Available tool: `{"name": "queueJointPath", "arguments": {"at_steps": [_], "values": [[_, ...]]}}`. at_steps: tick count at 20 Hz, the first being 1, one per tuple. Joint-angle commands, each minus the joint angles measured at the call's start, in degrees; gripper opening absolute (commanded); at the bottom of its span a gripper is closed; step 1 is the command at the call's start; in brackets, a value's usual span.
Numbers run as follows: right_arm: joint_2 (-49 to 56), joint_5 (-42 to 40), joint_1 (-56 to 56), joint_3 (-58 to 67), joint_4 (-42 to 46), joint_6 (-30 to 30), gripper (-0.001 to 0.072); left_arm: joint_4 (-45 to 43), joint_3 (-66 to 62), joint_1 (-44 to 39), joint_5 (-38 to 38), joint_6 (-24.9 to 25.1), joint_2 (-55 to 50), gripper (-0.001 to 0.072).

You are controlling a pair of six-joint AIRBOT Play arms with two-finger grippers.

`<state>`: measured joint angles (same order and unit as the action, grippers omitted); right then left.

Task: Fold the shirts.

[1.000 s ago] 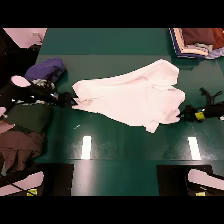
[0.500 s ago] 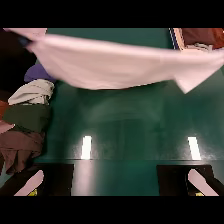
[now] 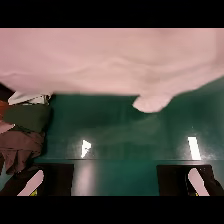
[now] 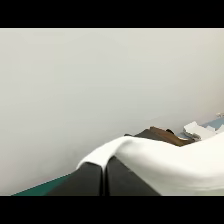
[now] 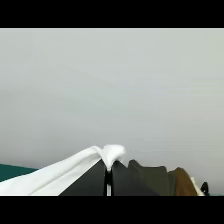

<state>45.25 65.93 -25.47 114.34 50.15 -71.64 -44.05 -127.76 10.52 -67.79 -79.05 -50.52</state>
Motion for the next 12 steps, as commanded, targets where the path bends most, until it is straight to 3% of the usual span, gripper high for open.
{"name": "queueJointPath", "arguments": {"at_steps": [1,7,12], "values": [[0.46,4.04,-3.21,7.13,1.44,-1.57,0.0012,-0.79,-2.27,0.04,-5.81,-4.0,0.0,0.0023],[11.87,16.63,1.68,-2.45,-0.37,-3.85,0.0012,-4.5,30.14,0.04,-10.27,-4.13,-2.27,0.0024],[27.69,22.77,16.2,-14.23,14.1,-5.51,0.0012,-5.29,51.45,-0.2,-9.33,-1.84,-12.11,0.0024]]}}
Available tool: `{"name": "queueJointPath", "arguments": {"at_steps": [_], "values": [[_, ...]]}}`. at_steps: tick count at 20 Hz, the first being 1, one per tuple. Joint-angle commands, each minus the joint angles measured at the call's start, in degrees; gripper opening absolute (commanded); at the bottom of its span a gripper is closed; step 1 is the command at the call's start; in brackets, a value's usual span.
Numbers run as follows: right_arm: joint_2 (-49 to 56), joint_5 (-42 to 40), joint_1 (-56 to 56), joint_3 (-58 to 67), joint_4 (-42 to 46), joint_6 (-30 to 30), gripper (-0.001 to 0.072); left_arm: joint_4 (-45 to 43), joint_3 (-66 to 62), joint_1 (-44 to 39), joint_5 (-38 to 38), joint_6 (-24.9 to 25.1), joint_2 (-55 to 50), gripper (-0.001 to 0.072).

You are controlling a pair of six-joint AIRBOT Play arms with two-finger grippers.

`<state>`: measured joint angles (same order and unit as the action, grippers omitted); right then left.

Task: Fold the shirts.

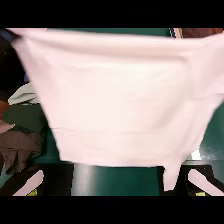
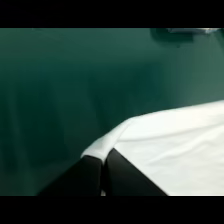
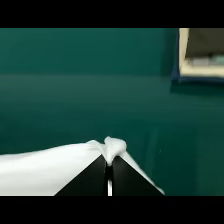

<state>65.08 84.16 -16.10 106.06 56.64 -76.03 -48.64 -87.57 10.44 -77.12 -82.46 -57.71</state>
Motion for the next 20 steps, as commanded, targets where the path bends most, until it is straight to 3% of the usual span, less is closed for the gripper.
{"name": "queueJointPath", "arguments": {"at_steps": [1,4,7,11,14,16,20], "values": [[10.86,4.37,8.87,-7.82,8.41,-1.11,0.0012,-0.68,13.51,-0.15,1.11,1.97,-7.63,0.0024],[19.69,0.11,11.98,-11.41,9.16,-1.14,0.0012,-0.26,15.54,-0.17,8.28,4.09,-17.38,0.0024],[26.62,-9.03,12.04,-11.26,8.96,-1.36,0.0012,3.87,14.62,-1.75,20.98,9.9,-25.33,0.0024],[33.31,-16.9,12.04,-6.27,8.92,-1.57,0.0012,4.55,9.53,-5.51,32.89,10.97,-32.13,0.0024],[34.07,-18.05,11.61,-2.8,9.16,-1.55,0.0012,4.44,5.42,-5.77,33.7,15.65,-33.09,0.0024],[33.75,-16.06,10.47,-1.84,9.31,-1.55,0.0012,3.72,2.86,-4.96,29.11,18.25,-33.09,0.0024],[31.98,-9.27,9.86,-5.6,12.76,-1.53,0.0012,-2.56,3.96,-5.05,19.98,18.45,-33.11,0.0024]]}}
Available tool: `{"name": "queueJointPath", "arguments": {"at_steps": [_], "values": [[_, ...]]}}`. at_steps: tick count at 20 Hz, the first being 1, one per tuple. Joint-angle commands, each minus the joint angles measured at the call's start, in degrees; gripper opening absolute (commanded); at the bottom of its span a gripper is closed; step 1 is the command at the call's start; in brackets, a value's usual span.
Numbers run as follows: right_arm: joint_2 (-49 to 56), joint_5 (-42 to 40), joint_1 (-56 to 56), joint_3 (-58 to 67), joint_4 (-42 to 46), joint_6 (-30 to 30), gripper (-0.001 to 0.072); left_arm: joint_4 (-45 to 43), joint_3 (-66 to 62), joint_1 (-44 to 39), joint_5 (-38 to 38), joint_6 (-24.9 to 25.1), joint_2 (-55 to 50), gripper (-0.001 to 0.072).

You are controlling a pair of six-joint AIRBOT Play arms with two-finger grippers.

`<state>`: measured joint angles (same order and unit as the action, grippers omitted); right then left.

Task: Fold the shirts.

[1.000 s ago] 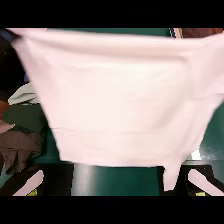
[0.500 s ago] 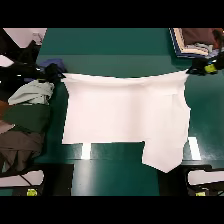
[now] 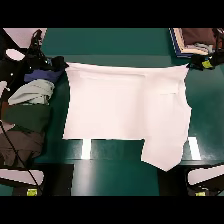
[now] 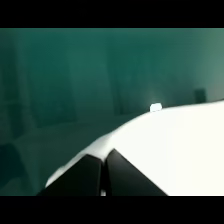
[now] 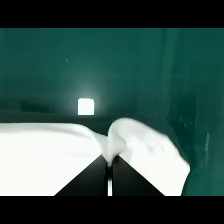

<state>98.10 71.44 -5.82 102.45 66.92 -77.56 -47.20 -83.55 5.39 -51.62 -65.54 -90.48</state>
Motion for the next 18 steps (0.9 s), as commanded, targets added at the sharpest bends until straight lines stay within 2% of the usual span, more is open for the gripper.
{"name": "queueJointPath", "arguments": {"at_steps": [1,6,10,11,12,13,15,18], "values": [[-2.58,3.08,-0.42,-5.18,3.17,-0.02,0.0012,-4.33,1.03,0.0,-6.82,1.53,-0.35,0.0024],[-13.05,-4.22,-0.37,-25.86,3.61,-0.04,0.0012,-6.58,7.21,0.0,-11.34,1.46,-0.35,0.0024],[-17.64,-8.85,-0.35,-35.39,3.08,-0.04,0.0016,-6.88,9.84,0.0,-12.41,0.13,-0.35,0.0027],[-17.77,-8.5,-0.35,-36.28,3.13,-0.04,0.0067,-6.88,9.81,0.0,-12.98,-1.51,-0.35,0.0147],[-17.73,-7.93,-0.37,-36.52,3.13,-0.07,0.0294,-6.91,9.81,0.0,-13.46,-3.26,-0.35,0.0444],[-17.77,-7.67,-0.55,-36.37,3.08,-0.44,0.042,-6.93,9.79,0.02,-14.29,-4.24,-0.31,0.0496],[-18.38,-3.89,-1.64,-34.16,3.1,-2.34,0.0418,-7.98,9.75,0.55,-17.44,-4.81,0.92,0.0498],[-24.0,3.69,-5.53,-35.04,3.04,-0.24,0.0407,-10.84,12.35,3.32,-23.69,-4.98,6.69,0.0498]]}}
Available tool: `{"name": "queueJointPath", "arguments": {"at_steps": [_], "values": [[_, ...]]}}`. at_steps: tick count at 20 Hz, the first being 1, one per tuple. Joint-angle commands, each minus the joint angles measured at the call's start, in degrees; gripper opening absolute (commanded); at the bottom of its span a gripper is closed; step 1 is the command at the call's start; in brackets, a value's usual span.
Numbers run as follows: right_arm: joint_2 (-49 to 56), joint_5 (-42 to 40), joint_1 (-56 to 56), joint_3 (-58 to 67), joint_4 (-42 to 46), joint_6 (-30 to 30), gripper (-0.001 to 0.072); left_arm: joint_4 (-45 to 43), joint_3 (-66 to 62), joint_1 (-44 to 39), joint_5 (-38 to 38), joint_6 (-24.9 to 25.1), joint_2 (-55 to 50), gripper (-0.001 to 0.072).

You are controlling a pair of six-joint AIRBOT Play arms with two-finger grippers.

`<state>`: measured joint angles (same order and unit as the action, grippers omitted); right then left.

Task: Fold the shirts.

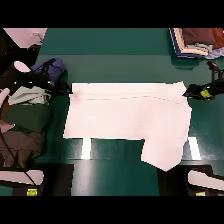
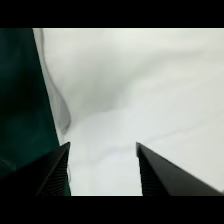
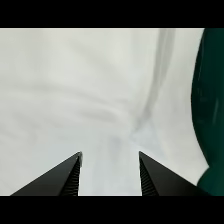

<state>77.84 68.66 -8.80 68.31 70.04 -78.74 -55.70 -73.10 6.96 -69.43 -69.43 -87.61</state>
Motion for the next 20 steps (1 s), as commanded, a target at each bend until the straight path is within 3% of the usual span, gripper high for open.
{"name": "queueJointPath", "arguments": {"at_steps": [1,3,8,20], "values": [[-6.1,9.07,-4.02,-2.56,-0.66,2.05,0.0407,-2.95,4.87,2.62,-6.73,-1.09,6.73,0.0498],[-10.1,14.03,-7.45,-6.49,-6.1,6.14,0.0407,-3.3,13.27,4.04,-6.62,-1.29,13.35,0.0498],[-14.29,15.02,-13.46,-14.27,-18.03,10.36,0.0407,-4.15,33.77,4.37,-5.68,-2.75,25.03,0.0498],[-14.29,15.98,-13.44,-14.45,-17.73,10.29,0.0406,-3.48,43.25,-0.39,4.22,-4.48,26.14,0.0496]]}}
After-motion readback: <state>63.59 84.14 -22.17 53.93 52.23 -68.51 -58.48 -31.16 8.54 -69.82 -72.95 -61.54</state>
